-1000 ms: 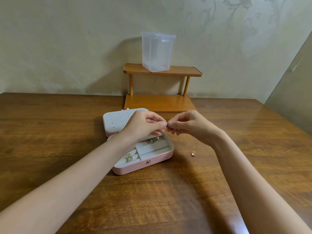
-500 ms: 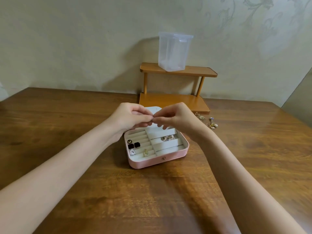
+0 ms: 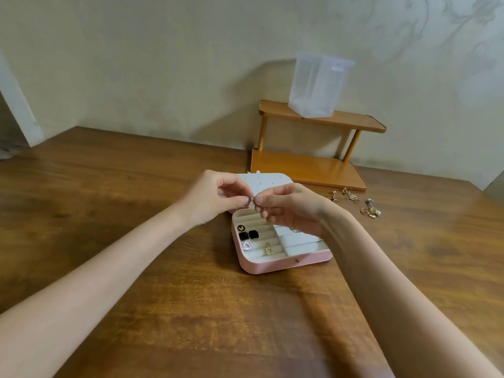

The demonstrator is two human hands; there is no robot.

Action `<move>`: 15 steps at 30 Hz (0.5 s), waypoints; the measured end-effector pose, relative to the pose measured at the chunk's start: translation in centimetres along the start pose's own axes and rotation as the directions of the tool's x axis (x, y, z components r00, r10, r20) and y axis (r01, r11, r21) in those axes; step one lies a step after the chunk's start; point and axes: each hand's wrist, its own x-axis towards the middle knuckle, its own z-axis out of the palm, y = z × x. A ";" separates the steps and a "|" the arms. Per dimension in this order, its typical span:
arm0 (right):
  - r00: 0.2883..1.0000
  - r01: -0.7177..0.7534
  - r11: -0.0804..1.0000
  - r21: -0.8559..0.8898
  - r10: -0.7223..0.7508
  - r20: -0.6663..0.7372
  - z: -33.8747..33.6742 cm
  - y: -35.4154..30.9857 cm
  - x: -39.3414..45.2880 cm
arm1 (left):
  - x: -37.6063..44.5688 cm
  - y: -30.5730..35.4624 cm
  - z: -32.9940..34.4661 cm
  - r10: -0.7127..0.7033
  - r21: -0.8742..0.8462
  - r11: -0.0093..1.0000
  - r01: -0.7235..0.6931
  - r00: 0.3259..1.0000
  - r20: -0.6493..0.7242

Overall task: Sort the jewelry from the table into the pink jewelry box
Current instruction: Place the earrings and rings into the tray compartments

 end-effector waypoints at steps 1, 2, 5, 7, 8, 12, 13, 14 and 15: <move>1.000 -0.023 0.998 -0.055 0.022 -0.006 0.1 -0.1 0.1 | 0.0 -0.3 0.0 0.000 0.005 1.000 0.000 1.000 -0.006; 0.999 -0.043 0.993 -0.113 0.041 -0.021 0.2 -0.2 0.2 | 0.0 -0.5 0.0 0.000 0.015 1.000 0.001 1.000 -0.011; 0.995 -0.075 0.974 -0.213 0.060 -0.076 0.4 -0.4 0.5 | 0.1 -1.2 0.0 0.006 0.062 0.998 -0.004 1.000 -0.029; 0.995 -0.076 0.970 -0.231 0.059 -0.080 0.6 -0.4 0.5 | 0.1 -1.5 0.0 0.015 0.113 0.994 -0.010 0.999 -0.037; 0.995 -0.075 0.968 -0.238 0.057 -0.079 0.6 -0.5 0.6 | 0.1 -1.6 0.1 0.019 0.141 0.990 -0.013 0.999 -0.040; 0.994 -0.058 0.968 -0.245 0.033 -0.101 0.9 -0.4 0.7 | -0.1 -1.7 0.2 0.039 0.179 0.984 -0.026 0.997 -0.069; 0.994 -0.050 0.970 -0.237 0.025 -0.109 0.9 -0.4 0.7 | -0.1 -1.7 0.2 0.048 0.176 0.984 -0.033 0.995 -0.082; 0.993 -0.042 0.973 -0.227 0.016 -0.118 0.9 -0.4 0.8 | -0.2 -1.8 0.2 0.057 0.174 0.984 -0.040 0.994 -0.097; 0.992 -0.033 0.976 -0.216 0.006 -0.127 0.9 -0.4 0.7 | -0.2 -1.9 0.2 0.064 0.172 0.984 -0.044 0.991 -0.114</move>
